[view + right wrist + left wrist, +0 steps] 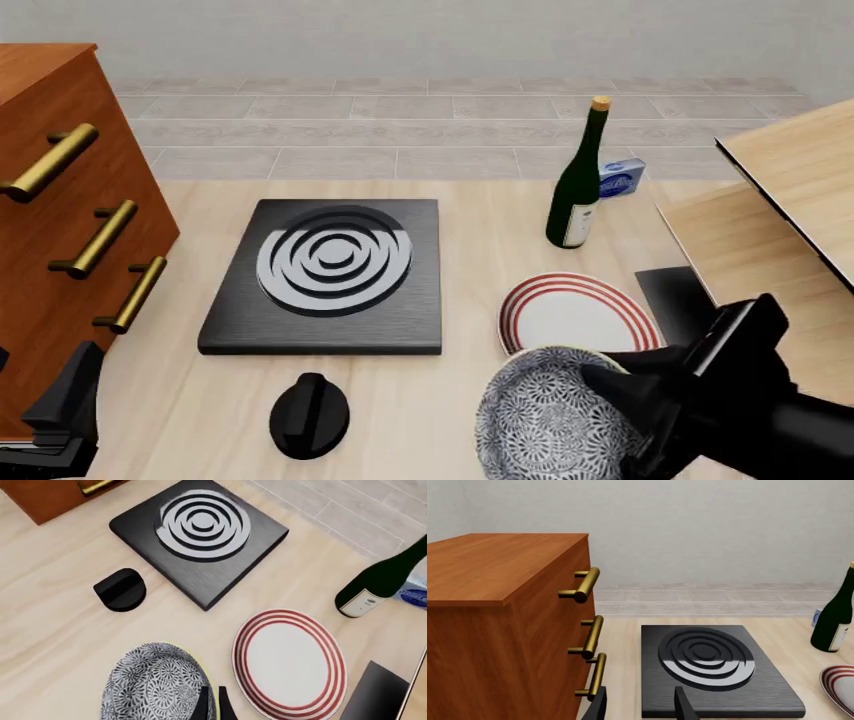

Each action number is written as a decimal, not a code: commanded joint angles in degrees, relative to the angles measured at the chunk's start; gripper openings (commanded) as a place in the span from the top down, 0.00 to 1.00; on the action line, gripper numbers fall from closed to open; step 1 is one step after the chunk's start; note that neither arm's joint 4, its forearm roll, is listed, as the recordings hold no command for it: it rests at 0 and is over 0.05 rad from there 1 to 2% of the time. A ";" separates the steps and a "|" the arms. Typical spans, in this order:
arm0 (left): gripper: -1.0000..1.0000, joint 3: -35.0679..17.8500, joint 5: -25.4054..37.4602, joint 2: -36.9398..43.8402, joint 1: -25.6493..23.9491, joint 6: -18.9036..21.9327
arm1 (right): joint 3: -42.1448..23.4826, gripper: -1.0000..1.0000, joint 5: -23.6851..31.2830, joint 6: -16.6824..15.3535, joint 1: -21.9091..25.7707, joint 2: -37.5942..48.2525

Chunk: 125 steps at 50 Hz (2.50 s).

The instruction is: Put the bowl on the stove.

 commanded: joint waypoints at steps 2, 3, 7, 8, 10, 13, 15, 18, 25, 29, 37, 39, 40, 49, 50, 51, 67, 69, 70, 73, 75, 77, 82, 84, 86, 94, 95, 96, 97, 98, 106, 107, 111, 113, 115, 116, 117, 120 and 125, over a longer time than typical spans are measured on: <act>0.00 0.00 0.00 0.00 0.00 0.00 | -7.82 1.00 -1.20 2.20 0.55 4.30; 0.00 0.00 0.00 0.00 0.00 0.00 | -8.62 1.00 -1.27 2.83 0.76 4.79; 0.00 0.00 0.00 0.00 0.00 0.00 | -12.03 1.00 -1.30 3.52 0.85 6.20; 0.00 0.00 0.00 0.00 0.00 0.00 | -12.55 1.00 -1.38 4.02 0.93 6.39; 0.00 0.00 0.00 0.00 0.00 0.00 | -13.99 1.00 -1.73 4.80 1.05 7.41; 0.00 0.00 0.00 0.00 0.00 0.00 | -15.39 1.00 -2.13 5.87 1.17 8.44; 0.00 0.00 0.00 0.00 0.00 0.00 | -16.57 1.00 -2.48 6.49 1.03 9.40; 0.00 0.00 0.00 0.00 0.00 0.00 | -19.05 1.00 -2.42 7.36 1.31 11.09; 0.00 0.00 0.00 0.00 0.00 0.00 | -23.17 1.00 -3.47 10.13 1.47 15.60; 0.00 0.00 0.00 0.00 0.00 0.00 | -25.29 1.00 -5.39 11.94 1.37 19.40; 0.00 0.00 0.00 0.00 0.00 0.00 | -30.11 1.00 -8.25 15.01 0.64 26.74; 0.00 0.00 0.00 0.00 0.00 0.00 | -31.51 1.00 -8.83 15.54 0.35 28.70; 0.00 0.00 0.00 0.00 0.00 0.00 | -31.52 1.00 -8.83 15.54 0.35 28.71; 0.00 0.00 0.00 0.00 0.00 0.00 | -36.79 1.00 -10.27 17.01 -0.30 36.54; 0.00 0.00 0.00 0.00 0.00 0.00 | -37.33 1.00 -10.33 16.95 -0.43 37.20; 0.00 0.00 0.00 0.00 0.00 0.00 | -38.56 1.00 -10.34 17.14 -0.65 38.71; 0.00 0.00 0.00 0.00 0.00 0.00 | -47.93 1.00 -10.46 18.00 -1.19 49.31; 0.00 0.00 0.00 0.00 0.00 0.00 | -49.45 1.00 -10.32 18.56 -1.16 50.97; 0.00 0.00 0.00 0.00 0.00 0.00 | -50.04 1.00 -10.26 18.51 -1.31 51.58; 0.00 0.00 0.00 0.00 0.00 0.00 | -51.82 1.00 -9.91 18.94 -0.99 53.68; 0.00 0.00 0.00 0.00 0.00 0.00 | -53.23 1.00 -9.67 19.32 -0.98 55.40; 0.00 0.00 0.00 0.00 0.00 0.00 | -54.63 1.00 -9.31 19.82 -1.03 56.94; 0.00 0.00 0.00 0.00 0.00 0.00 | -57.89 1.00 -8.72 21.01 -1.31 60.19; 0.00 0.00 0.00 0.00 0.00 0.00 | -58.89 1.00 -8.72 21.51 -1.35 61.21; 0.00 0.00 0.00 0.00 0.00 0.00 | -59.51 1.00 -8.83 22.53 -1.14 62.08; 0.00 0.00 0.00 0.00 0.00 0.00 | -62.45 1.00 -8.82 23.43 -0.78 65.13; 0.00 0.00 0.00 0.00 0.00 0.00 | -63.04 1.00 -8.69 23.34 -0.82 65.84; 0.00 0.00 0.00 0.00 0.00 0.00 | -63.35 1.00 -8.68 23.44 -0.78 66.23; 0.00 0.00 0.00 0.00 0.00 0.00 | -63.82 1.00 -8.59 23.30 -0.82 66.72; 0.00 0.00 0.00 0.00 0.00 0.00 | -64.32 1.00 -8.57 23.56 -0.74 67.28; 0.00 0.00 0.00 0.00 0.00 0.00 | -66.97 1.00 -8.53 23.82 -0.54 70.47; 0.00 0.00 0.00 0.00 0.00 0.00 | -67.28 1.00 -8.55 23.66 -0.62 70.88; 0.00 0.00 0.00 0.00 0.00 0.00 | -68.26 1.00 -8.70 24.07 -1.02 72.38; 0.00 0.00 0.00 0.00 0.00 0.00 | -69.06 1.00 -8.84 24.27 -1.25 73.60; 0.00 0.00 0.00 0.00 0.00 0.00 | -69.84 1.00 -8.51 23.77 -1.46 74.35; 0.00 0.00 0.00 0.00 0.00 0.00 | -70.07 1.00 -8.54 24.03 -1.41 74.67; 0.00 0.00 0.00 0.00 0.00 0.00 | -71.18 1.00 -8.23 23.80 -1.67 75.52; 0.00 0.00 0.00 0.00 0.00 0.00 | -72.93 1.00 -7.78 23.60 -2.37 77.02; 0.00 0.00 0.00 0.00 0.00 0.00 | -73.67 1.00 -7.61 23.57 -2.71 77.81</act>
